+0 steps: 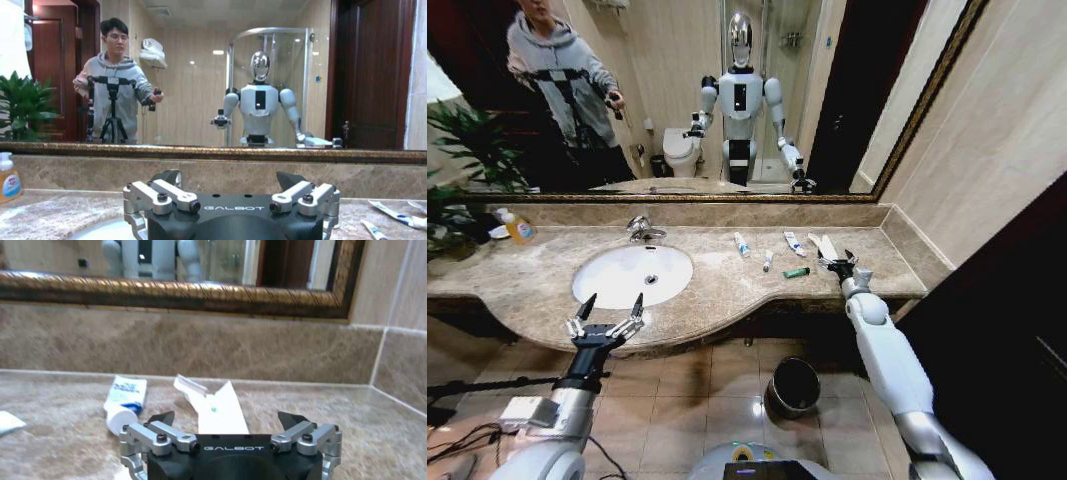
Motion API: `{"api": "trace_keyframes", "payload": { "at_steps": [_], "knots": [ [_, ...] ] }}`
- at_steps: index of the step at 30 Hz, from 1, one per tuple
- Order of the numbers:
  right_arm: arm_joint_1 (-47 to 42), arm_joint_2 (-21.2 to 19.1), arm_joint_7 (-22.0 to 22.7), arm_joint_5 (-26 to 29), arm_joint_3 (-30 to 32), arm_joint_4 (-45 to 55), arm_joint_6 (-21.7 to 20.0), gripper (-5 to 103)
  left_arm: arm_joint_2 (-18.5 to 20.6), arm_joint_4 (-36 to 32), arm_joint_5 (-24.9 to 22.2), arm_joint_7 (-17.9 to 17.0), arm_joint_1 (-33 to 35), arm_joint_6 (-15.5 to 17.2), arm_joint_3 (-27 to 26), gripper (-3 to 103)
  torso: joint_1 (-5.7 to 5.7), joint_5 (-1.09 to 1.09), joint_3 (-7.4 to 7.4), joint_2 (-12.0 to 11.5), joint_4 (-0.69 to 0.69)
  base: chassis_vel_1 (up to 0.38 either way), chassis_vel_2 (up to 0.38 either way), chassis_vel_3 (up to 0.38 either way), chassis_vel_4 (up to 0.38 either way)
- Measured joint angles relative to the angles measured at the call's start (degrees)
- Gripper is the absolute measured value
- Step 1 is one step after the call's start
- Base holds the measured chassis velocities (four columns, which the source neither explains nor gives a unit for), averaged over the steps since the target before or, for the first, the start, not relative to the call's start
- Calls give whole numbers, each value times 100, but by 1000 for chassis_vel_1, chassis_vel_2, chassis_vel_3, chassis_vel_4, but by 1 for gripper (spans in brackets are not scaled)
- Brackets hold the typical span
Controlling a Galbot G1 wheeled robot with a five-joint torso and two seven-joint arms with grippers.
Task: Pick up the trash from the sink and place it in the trash bin.
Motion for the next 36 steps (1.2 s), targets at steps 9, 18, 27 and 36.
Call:
{"api": "trace_keyframes", "payload": {
  "at_steps": [9,18,27,36],
  "knots": [
    [-10,0,3,0,19,-81,-88,70,0,0,0,0,0,0,0,100,0,0,0,0,0,0,0,0,0],
    [-85,1,-5,7,49,-41,-107,43,0,0,0,0,0,0,0,100,0,0,0,0,0,0,0,0,0],
    [-175,-15,-6,44,85,25,-117,6,0,0,0,0,0,0,0,100,0,0,0,0,0,0,0,0,0],
    [-394,-112,-5,204,204,204,-118,0,0,0,0,0,0,0,0,100,0,0,0,0,0,0,0,0,0]
  ]
}}
